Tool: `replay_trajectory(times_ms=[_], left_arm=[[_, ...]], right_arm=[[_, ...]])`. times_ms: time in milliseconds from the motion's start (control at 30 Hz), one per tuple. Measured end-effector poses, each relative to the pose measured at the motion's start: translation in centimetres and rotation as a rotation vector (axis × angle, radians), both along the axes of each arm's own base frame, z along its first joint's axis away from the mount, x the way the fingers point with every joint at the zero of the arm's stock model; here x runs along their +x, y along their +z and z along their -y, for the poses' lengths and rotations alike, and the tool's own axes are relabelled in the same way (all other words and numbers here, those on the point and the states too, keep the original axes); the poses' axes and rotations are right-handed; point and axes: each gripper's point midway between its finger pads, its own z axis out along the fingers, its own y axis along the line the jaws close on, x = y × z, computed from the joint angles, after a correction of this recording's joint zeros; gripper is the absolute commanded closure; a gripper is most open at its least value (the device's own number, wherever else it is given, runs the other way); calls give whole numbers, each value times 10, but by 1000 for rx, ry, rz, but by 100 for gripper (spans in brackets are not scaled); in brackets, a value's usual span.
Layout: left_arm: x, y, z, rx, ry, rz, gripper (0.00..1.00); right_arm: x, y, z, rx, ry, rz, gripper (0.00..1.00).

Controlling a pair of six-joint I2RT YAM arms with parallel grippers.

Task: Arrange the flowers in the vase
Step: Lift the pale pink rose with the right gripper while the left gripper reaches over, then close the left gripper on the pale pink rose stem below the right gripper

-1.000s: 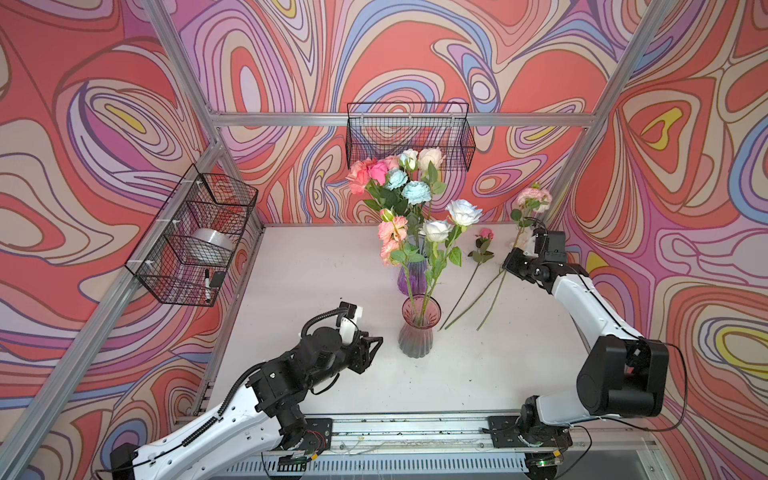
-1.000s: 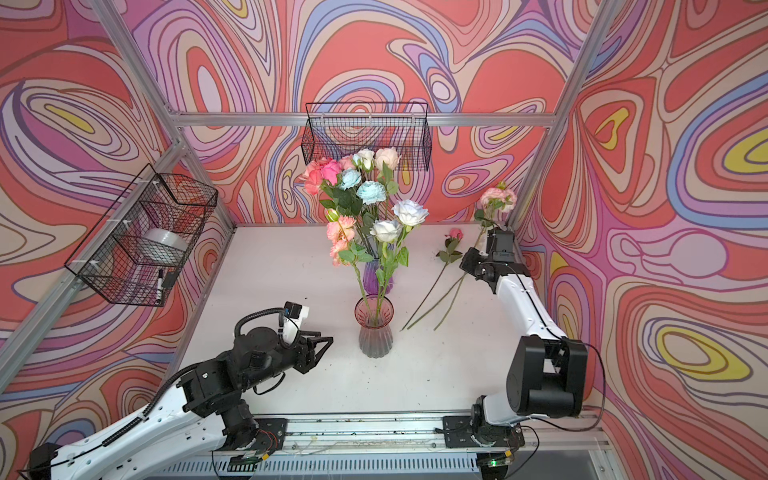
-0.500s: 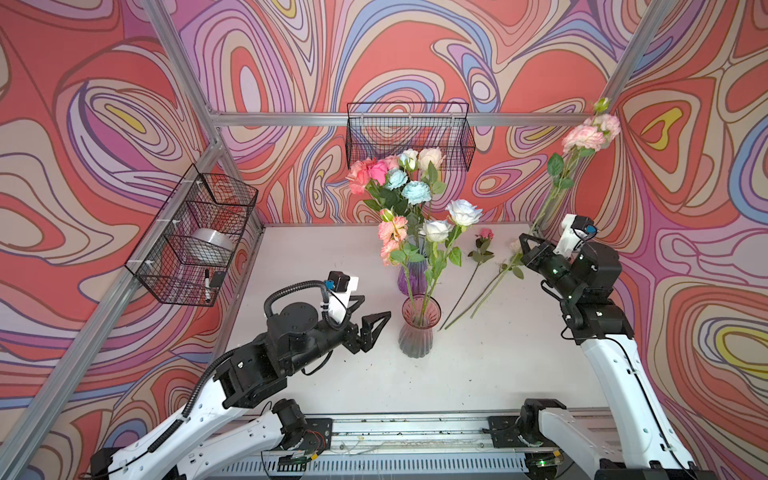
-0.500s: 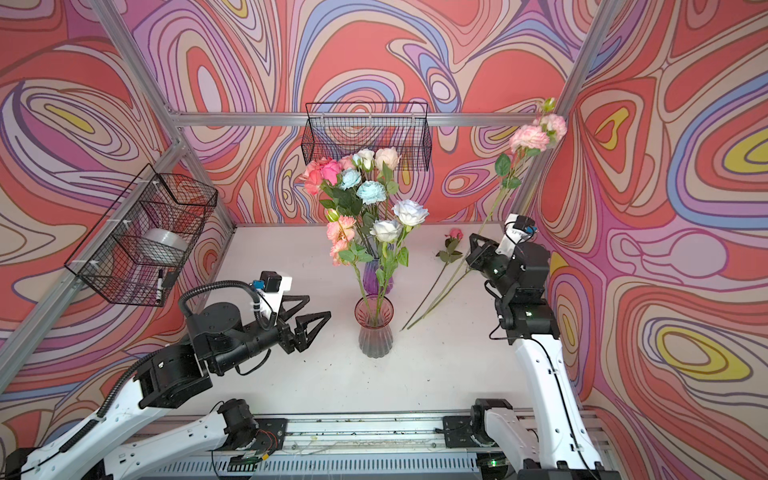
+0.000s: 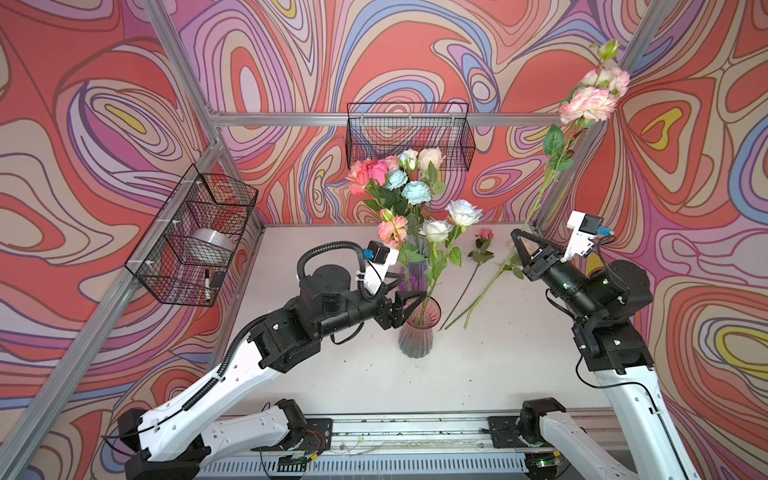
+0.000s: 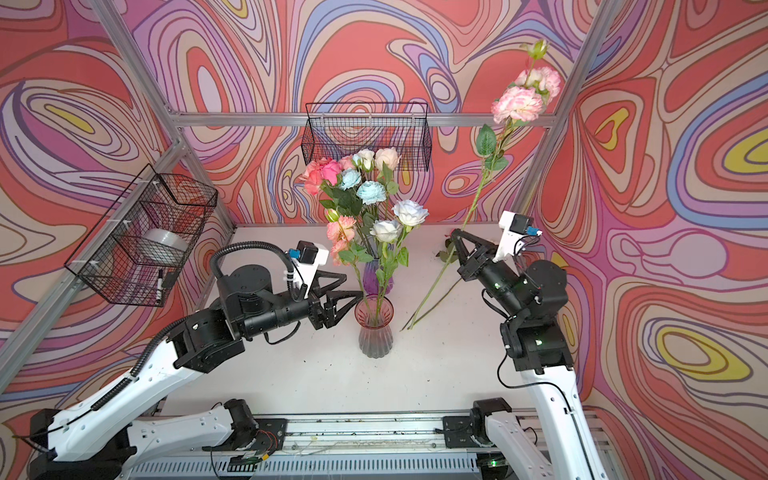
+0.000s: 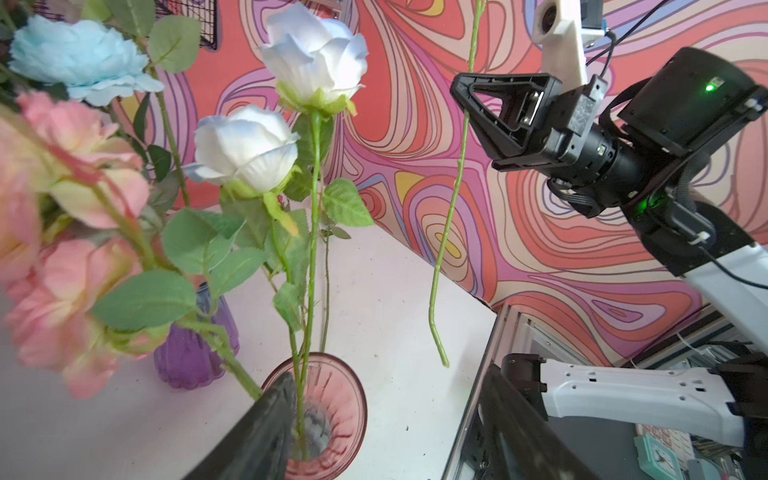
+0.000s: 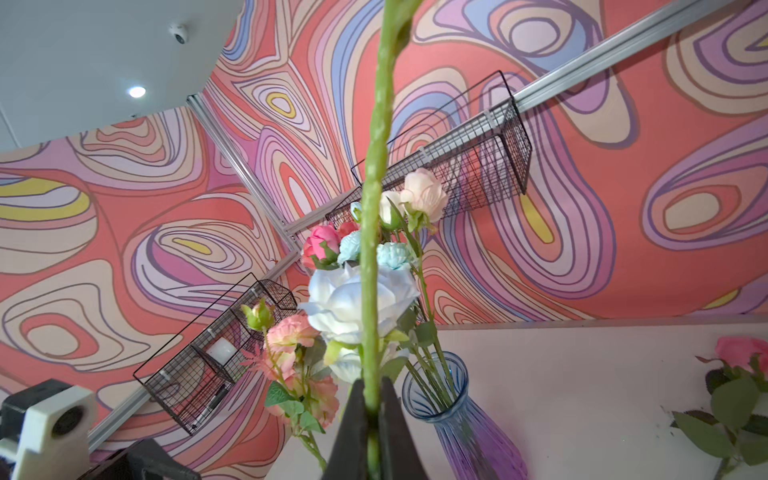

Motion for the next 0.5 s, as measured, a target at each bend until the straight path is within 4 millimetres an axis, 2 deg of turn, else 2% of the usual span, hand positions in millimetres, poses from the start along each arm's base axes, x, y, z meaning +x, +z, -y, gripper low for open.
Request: replay_trajectory(times_ms=[167,500], left_arm=[[8,12,33,-16,-72,-5,41],[9,30,108,-24,-206,3,44]], right_arm=[[-15,13,-9,14,68,45,100],[-27,24,-19,40,155,74,100]])
